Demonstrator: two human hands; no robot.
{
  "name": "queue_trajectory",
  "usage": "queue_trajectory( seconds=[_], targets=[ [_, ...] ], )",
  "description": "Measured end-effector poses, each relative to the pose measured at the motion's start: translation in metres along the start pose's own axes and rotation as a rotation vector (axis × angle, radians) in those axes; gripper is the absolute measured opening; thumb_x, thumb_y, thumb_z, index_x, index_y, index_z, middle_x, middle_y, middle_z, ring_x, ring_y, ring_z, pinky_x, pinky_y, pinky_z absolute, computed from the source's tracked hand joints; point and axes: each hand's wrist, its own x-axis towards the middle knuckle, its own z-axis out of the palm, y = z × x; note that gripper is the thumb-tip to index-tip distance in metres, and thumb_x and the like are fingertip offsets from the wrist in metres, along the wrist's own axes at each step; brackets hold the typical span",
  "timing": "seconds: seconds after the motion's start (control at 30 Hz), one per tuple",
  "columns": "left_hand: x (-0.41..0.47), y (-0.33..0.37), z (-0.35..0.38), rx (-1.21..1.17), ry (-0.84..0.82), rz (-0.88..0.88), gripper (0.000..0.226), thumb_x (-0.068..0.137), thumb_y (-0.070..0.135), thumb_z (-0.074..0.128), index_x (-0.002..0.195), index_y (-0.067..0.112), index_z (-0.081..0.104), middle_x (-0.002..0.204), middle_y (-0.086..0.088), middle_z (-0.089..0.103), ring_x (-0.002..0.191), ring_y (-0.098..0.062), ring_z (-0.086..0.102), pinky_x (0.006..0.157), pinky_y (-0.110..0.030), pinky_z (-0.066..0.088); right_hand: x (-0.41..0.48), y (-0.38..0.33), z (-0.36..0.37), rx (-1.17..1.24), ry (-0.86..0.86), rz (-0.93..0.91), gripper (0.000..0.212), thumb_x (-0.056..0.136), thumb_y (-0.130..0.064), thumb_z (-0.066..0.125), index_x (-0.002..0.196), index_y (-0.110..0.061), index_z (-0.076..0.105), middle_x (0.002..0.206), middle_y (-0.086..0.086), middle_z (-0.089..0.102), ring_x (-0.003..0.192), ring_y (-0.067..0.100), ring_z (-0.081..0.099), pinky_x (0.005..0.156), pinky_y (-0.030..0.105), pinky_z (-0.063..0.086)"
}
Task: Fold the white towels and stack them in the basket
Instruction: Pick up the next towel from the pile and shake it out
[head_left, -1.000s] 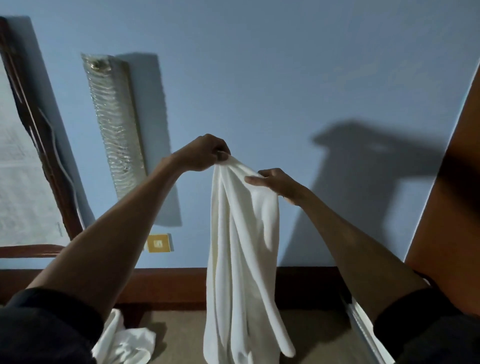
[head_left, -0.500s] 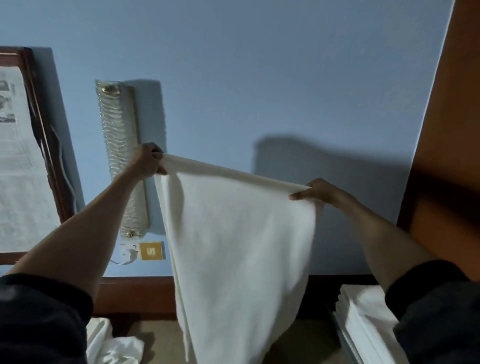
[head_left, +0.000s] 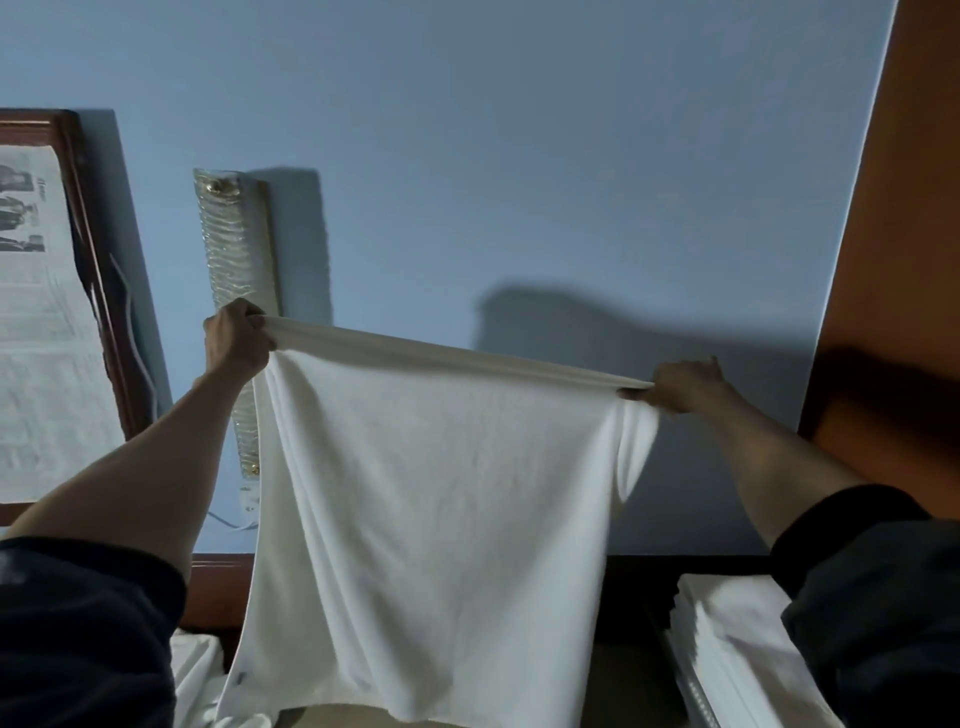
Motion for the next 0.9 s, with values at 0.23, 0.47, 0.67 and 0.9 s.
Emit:
queue_trajectory(
  seconds=[0.23,0.47,0.67,0.9],
  targets=[
    [0.004,-0.006,-0.013,0.05,0.013,0.135,0.023,0.086,-0.006,0.063,0.108,-0.001,0.07,0.103,-0.028,0.071,0.106,-0.043,0.061,0.085,-0.043,0.05,0.015,0.004,0.012,-0.053,0.01,0.081,0.085,0.08,-0.086,0.048,0.134,-0.022,0.058,0.149,0.009,0.05,0.148,0.031,0.029,0.118,0.051,0.015],
    [0.012,-0.025,-0.017,0.139,0.044,0.126,0.022,0.09,0.0,0.061,0.108,0.002,0.073,0.105,-0.031,0.07,0.104,-0.048,0.061,0.085,-0.05,0.051,0.025,-0.011,-0.008,0.062,0.155,0.176,0.035,0.092,-0.019,0.057,0.127,-0.019,0.058,0.118,0.0,0.051,0.133,0.029,0.034,0.118,0.049,0.022],
    [0.009,-0.03,-0.019,0.329,0.098,0.078,0.027,0.096,0.007,0.052,0.113,0.011,0.073,0.11,-0.032,0.068,0.102,-0.055,0.059,0.084,-0.054,0.049,0.032,-0.029,-0.02,0.269,0.315,0.223,0.053,0.093,-0.014,0.052,0.142,-0.015,0.033,0.142,0.012,0.047,0.137,0.034,0.034,0.11,0.053,0.027],
    [0.017,-0.033,-0.02,0.254,0.107,-0.025,0.032,0.095,0.006,0.049,0.113,0.011,0.075,0.113,-0.028,0.068,0.106,-0.052,0.059,0.09,-0.052,0.048,0.04,-0.039,-0.024,0.238,0.355,0.209,0.046,0.102,-0.036,0.026,0.134,-0.015,0.052,0.139,0.009,0.049,0.136,0.031,0.032,0.109,0.056,0.028]
  ],
)
